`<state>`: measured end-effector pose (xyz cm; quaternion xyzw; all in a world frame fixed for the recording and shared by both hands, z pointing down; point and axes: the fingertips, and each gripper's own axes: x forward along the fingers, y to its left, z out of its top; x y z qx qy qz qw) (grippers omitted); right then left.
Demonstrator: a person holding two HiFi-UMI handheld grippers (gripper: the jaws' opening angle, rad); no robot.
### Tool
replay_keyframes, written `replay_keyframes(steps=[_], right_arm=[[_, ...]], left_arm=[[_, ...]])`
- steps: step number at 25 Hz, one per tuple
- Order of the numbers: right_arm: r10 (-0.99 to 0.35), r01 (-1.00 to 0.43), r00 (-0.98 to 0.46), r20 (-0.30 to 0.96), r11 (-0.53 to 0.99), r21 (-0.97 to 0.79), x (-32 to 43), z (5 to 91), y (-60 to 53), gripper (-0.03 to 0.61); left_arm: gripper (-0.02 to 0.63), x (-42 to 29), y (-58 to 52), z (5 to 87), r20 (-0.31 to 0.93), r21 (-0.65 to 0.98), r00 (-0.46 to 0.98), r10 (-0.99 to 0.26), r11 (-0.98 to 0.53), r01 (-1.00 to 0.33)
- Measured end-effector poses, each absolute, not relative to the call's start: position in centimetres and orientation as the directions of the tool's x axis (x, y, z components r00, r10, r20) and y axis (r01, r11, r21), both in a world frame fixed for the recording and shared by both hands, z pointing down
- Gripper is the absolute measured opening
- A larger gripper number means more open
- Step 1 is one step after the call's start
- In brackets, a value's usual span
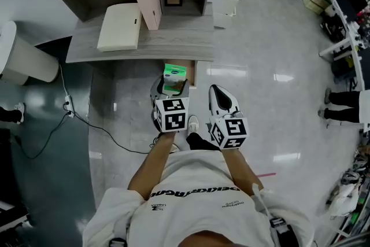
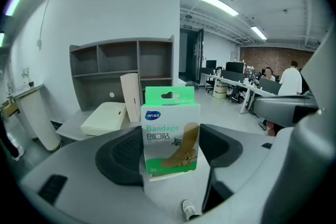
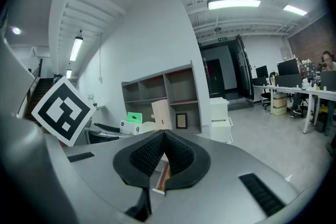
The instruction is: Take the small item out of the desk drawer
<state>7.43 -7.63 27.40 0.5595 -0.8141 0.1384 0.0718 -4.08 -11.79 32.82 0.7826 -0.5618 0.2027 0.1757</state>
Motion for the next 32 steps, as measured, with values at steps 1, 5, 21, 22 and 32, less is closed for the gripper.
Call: replay_keyframes(steps=[1, 5, 21, 22, 32], right_arm=[[-0.893, -0.931, -0.364, 0.267, 0.336, -0.144, 7.4, 26.9, -7.4, 0.031], [-0.9, -0.929, -0.366, 0.236, 0.339, -0.147, 7.2, 25.1, -7.1, 0.031], [-0.911, -0.919, -0.388, 0.137, 0.373, -0.125, 5.3, 20.0, -6.7, 0.031], [-0.912, -0.919, -0.388, 0.135, 0.373, -0.124, 5.3, 19.9, -6.7, 0.031], [-0.916, -0.923, -0.38, 0.126, 0.367, -0.116, 5.8, 19.6, -7.3, 0.031]], left_arm=[[0.347, -4.1, -11.6, 32.0, 0.501, 0.048, 0.288, -0.816, -0.306, -0.951], [0.347, -4.3, -11.0, 29.1, 0.441, 0.034, 0.289, -0.85, -0.306, -0.951], [0.347, -6.8, -8.0, 21.2, 0.212, -0.044, 0.285, -0.935, -0.3, -0.953], [0.347, -6.9, -7.9, 21.0, 0.203, -0.045, 0.283, -0.937, -0.298, -0.954], [0.347, -6.6, -7.8, 19.8, 0.139, -0.055, 0.286, -0.948, -0.296, -0.954]])
